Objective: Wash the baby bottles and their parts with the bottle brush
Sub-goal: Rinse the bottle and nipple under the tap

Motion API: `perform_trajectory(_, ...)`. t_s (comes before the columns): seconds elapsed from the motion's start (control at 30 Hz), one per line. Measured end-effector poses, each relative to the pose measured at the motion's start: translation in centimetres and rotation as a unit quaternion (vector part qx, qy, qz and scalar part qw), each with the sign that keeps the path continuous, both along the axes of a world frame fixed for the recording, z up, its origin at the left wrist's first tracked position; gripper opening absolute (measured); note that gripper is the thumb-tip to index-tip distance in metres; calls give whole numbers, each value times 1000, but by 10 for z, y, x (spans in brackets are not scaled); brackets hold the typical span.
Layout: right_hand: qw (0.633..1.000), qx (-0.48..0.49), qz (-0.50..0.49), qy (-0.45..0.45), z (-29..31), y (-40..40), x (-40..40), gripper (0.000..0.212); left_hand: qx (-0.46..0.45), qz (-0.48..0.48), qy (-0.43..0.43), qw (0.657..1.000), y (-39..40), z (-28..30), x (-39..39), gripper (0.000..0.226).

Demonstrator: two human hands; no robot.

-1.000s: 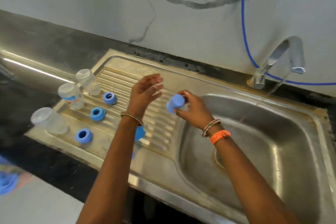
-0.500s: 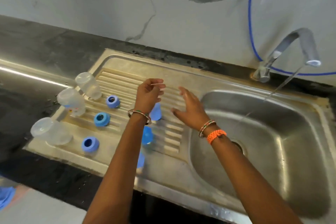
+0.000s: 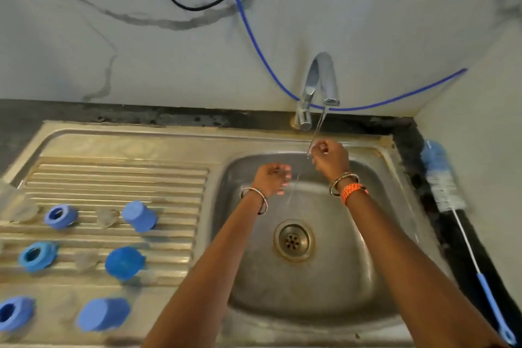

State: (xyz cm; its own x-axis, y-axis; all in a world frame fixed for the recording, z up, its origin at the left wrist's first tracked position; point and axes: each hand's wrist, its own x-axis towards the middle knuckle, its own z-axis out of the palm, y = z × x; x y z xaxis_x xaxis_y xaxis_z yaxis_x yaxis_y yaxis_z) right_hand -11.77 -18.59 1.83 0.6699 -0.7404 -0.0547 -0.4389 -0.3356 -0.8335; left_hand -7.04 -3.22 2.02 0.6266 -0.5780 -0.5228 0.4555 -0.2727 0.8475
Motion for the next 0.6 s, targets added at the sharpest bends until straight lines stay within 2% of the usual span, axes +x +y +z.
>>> perform_trajectory(0.1,999,-14,-26,10,15,-20,27,41,15,10,-9,1000,-15,-7,8,28)
perform_trajectory(0.2,995,-92,17,42,20,-31,53,57,33,27,-21,999,-27,-13,15,27)
perform_trajectory(0.3,989,-141,13,51,12,-33,66,66,34,40,-13,999,-37,-18,17,26)
perform_trajectory(0.47,994,-97,9,47,9,-34,65,60,24,42,-18,999,-41,-21,13,25)
perform_trajectory(0.6,996,-29,62,58,18,-23,36,29,8,63,-33,997,-34,-16,8,30)
